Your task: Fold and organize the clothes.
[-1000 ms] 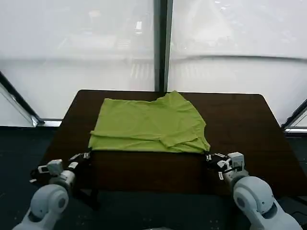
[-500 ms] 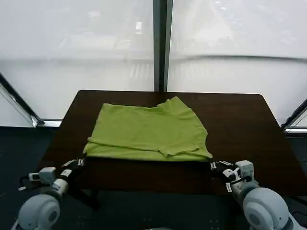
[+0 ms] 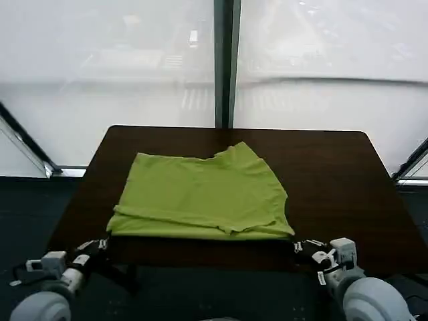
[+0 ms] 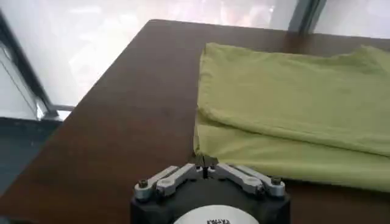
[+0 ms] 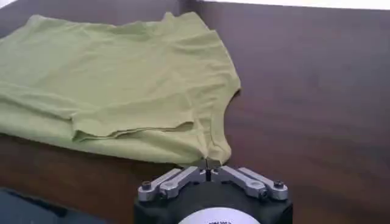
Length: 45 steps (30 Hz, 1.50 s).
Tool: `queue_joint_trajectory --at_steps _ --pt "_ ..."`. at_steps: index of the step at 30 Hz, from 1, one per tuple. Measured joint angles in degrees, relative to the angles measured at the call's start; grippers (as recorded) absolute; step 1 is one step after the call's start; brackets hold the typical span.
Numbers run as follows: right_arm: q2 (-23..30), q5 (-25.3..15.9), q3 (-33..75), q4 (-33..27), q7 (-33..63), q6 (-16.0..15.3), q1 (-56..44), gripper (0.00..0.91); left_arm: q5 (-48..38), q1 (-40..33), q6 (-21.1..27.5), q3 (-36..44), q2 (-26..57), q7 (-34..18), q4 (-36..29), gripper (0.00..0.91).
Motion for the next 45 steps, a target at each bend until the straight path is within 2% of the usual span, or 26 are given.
queue_joint_trajectory --at_steps 3,9,12,17,23,31,39,45 --pt "-0.3 0.4 0.5 0.5 -0.2 0.0 0.2 0.878 0.0 0.7 0.4 -0.7 -0.1 0.0 -0.8 0.878" --pt "-0.7 5.1 1.9 -0.3 -0.4 0.0 5.1 0.878 -0.1 2.7 1.9 -2.3 -0.3 -0.4 -2.9 0.878" --pt "-0.2 5.5 1.3 -2.6 -1.6 0.0 11.0 0.878 -1.4 2.4 1.9 -3.3 -0.3 -0.6 -3.8 0.878" --pt "1.1 6.4 -1.8 -10.0 -3.1 0.0 22.3 0.878 -3.9 -1.2 3.0 -4.1 0.8 -2.1 -4.2 0.878" --pt "1.2 8.1 -6.3 -18.4 -2.5 0.0 33.3 0.878 -6.2 -11.2 4.4 -1.8 3.8 -1.0 -1.6 0.878" --pt "3.4 9.4 -15.2 -29.5 0.2 0.0 48.2 0.878 -14.6 -25.9 8.1 4.5 7.4 -5.8 4.1 0.878" --pt "7.3 9.1 -23.0 -41.0 0.4 0.0 59.5 0.878 -19.4 -41.3 10.0 13.0 9.1 -6.2 14.7 0.878" --pt "10.8 6.2 -28.0 -48.1 -0.3 0.0 65.8 0.878 -20.3 -50.7 11.1 19.0 9.6 -4.7 24.2 0.878"
